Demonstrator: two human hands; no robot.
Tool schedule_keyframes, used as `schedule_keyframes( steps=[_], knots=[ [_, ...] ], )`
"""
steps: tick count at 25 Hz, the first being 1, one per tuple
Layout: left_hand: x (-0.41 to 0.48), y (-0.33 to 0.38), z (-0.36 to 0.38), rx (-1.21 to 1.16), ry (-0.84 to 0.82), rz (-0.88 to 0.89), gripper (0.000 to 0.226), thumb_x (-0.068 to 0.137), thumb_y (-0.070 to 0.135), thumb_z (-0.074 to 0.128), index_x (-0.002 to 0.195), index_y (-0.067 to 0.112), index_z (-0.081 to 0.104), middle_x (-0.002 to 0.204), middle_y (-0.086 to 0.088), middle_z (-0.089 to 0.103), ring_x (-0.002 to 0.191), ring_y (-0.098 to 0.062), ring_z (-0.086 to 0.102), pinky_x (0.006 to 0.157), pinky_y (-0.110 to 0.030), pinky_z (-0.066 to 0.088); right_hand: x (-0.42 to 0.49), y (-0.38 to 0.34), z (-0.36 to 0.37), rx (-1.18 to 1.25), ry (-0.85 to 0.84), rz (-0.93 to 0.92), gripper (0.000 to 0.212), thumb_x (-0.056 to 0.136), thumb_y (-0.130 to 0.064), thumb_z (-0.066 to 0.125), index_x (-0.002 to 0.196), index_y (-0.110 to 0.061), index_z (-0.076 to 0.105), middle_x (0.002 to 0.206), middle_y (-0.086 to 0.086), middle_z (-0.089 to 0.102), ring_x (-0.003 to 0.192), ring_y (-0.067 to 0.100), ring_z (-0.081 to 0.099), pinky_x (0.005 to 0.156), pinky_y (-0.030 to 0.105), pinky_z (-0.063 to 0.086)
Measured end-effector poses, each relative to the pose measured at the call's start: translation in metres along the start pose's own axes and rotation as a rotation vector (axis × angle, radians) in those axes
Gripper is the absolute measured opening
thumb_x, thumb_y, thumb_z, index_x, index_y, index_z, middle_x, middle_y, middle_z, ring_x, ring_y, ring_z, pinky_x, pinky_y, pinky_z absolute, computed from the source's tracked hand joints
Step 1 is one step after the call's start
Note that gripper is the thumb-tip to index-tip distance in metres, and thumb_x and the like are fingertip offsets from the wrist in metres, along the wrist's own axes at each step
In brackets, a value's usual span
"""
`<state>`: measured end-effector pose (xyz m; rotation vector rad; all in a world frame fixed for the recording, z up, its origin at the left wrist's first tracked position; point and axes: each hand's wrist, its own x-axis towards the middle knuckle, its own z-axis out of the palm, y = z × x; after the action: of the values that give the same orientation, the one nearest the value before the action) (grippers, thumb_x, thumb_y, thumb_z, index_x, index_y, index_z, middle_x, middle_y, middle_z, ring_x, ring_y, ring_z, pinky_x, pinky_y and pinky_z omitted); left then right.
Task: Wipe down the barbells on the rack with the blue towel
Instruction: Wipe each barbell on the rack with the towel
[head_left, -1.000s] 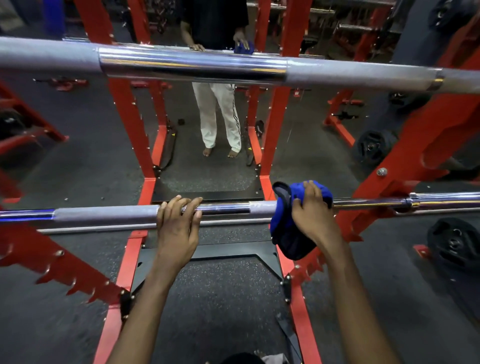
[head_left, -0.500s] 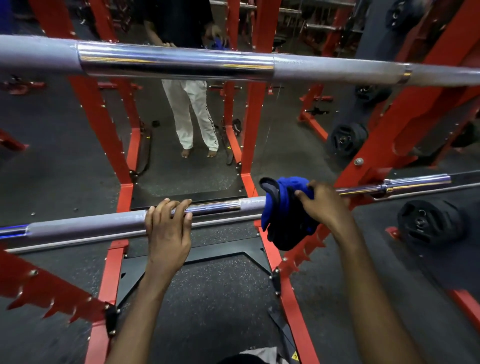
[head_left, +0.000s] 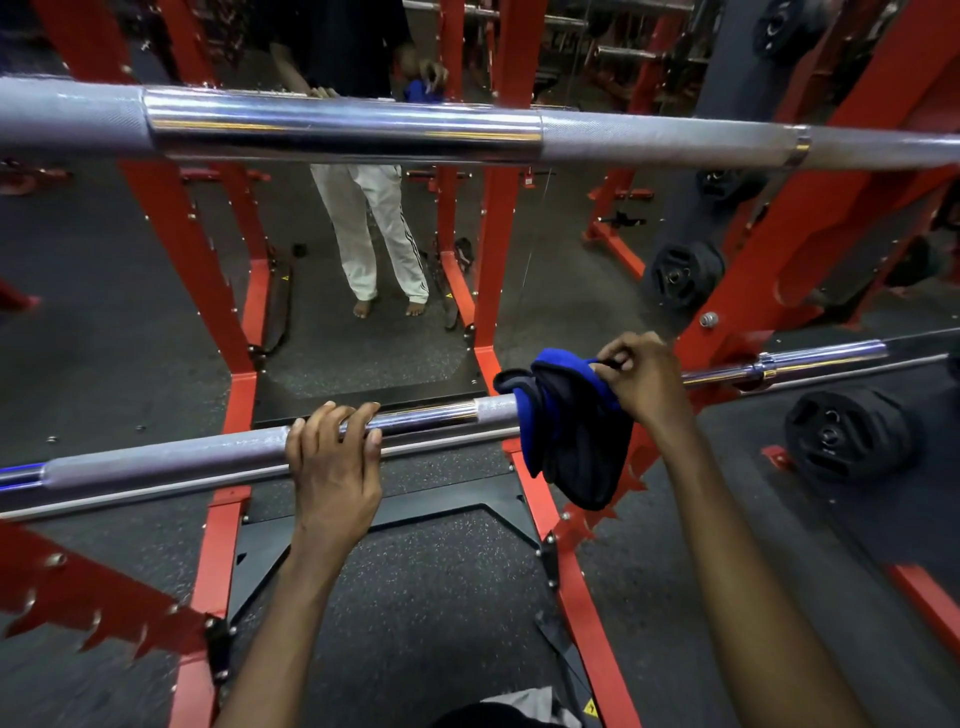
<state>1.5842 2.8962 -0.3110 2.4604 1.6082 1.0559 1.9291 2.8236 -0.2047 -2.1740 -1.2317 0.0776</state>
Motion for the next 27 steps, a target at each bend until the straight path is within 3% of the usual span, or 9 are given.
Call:
schedule_keyframes(
  steps=[1,4,7,11,13,16,21,25,27],
  knots=[
    [-0.001,0.0,0.0,-0.001,0.007,0.0,0.04,0.102,0.034,0.037,0.129,0.018,0.062,0.123,-0.009,0.056,0.13,-0.03,0.044,0.119,-0.038,0.01,-0.007,0.0,0.009,0.003,-0.013,-0.02,0.008,0.088,-0.012,0.067,0.093,-0.013,0.073,0.095,0.013,0.062,0.088,0.029,0.062,0.087,0.035,0.048],
    [0.001,0.0,0.001,-0.01,0.023,0.007,0.041,0.102,0.035,0.037,0.129,0.017,0.063,0.123,-0.01,0.057,0.129,-0.031,0.045,0.119,-0.038,0.01,-0.036,-0.015,0.036,0.016,-0.041,0.005,0.05,0.094,-0.051,0.039,0.102,-0.011,0.068,0.1,0.018,0.065,0.099,0.039,0.06,0.091,0.046,0.047],
    [0.0,0.0,0.001,-0.004,0.029,0.018,0.041,0.102,0.035,0.037,0.129,0.017,0.063,0.123,-0.01,0.056,0.129,-0.03,0.045,0.119,-0.038,0.011,-0.041,-0.031,0.05,-0.104,0.014,0.01,0.068,0.079,-0.077,0.054,0.106,-0.015,0.058,0.104,0.012,0.059,0.096,0.036,0.06,0.091,0.047,0.05],
    [-0.001,-0.002,0.002,-0.005,0.044,0.024,0.039,0.102,0.033,0.039,0.129,0.017,0.063,0.123,-0.009,0.056,0.129,-0.03,0.046,0.118,-0.037,0.013,-0.043,-0.049,0.057,0.016,0.013,-0.242,0.03,0.073,-0.042,0.066,0.09,-0.021,0.051,0.104,0.002,0.049,0.087,0.029,0.059,0.08,0.041,0.05],
    [-0.001,-0.001,0.002,-0.001,0.056,0.037,0.04,0.103,0.034,0.039,0.13,0.017,0.063,0.124,-0.009,0.056,0.129,-0.031,0.046,0.117,-0.038,0.014,-0.039,-0.041,0.052,0.089,0.058,-0.272,0.029,0.07,-0.034,0.065,0.093,-0.022,0.052,0.099,0.0,0.052,0.086,0.027,0.058,0.078,0.045,0.05],
    [-0.002,-0.003,0.003,0.008,0.066,0.046,0.039,0.103,0.033,0.04,0.13,0.017,0.063,0.125,-0.009,0.056,0.129,-0.031,0.046,0.118,-0.039,0.016,-0.023,-0.014,0.043,0.069,0.131,-0.121,0.045,0.071,-0.041,0.056,0.111,-0.024,0.066,0.098,0.005,0.055,0.091,0.032,0.059,0.082,0.045,0.05],
    [-0.002,0.0,0.003,-0.01,0.076,0.028,0.038,0.104,0.033,0.04,0.127,0.015,0.064,0.124,-0.01,0.057,0.128,-0.031,0.046,0.118,-0.046,0.021,-0.047,-0.034,0.078,-0.106,0.145,-0.161,0.062,0.08,-0.075,0.062,0.098,-0.016,0.066,0.113,0.006,0.049,0.103,0.028,0.053,0.094,0.041,0.045],
    [-0.002,0.003,-0.003,-0.001,0.056,0.019,0.037,0.103,0.032,0.041,0.129,0.016,0.063,0.125,-0.01,0.057,0.128,-0.031,0.046,0.116,-0.052,0.026,-0.04,-0.025,0.091,0.042,0.214,-0.366,0.042,0.083,-0.049,0.073,0.096,-0.009,0.064,0.109,0.007,0.062,0.1,0.029,0.058,0.09,0.043,0.044],
    [-0.002,0.002,-0.006,-0.004,0.033,0.023,0.038,0.105,0.034,0.039,0.131,0.017,0.062,0.127,-0.009,0.057,0.133,-0.03,0.044,0.117,-0.053,0.026,-0.035,0.007,0.089,0.098,0.371,-0.381,0.035,0.086,-0.038,0.075,0.102,-0.007,0.069,0.111,0.011,0.064,0.103,0.032,0.061,0.093,0.045,0.046]
  ],
)
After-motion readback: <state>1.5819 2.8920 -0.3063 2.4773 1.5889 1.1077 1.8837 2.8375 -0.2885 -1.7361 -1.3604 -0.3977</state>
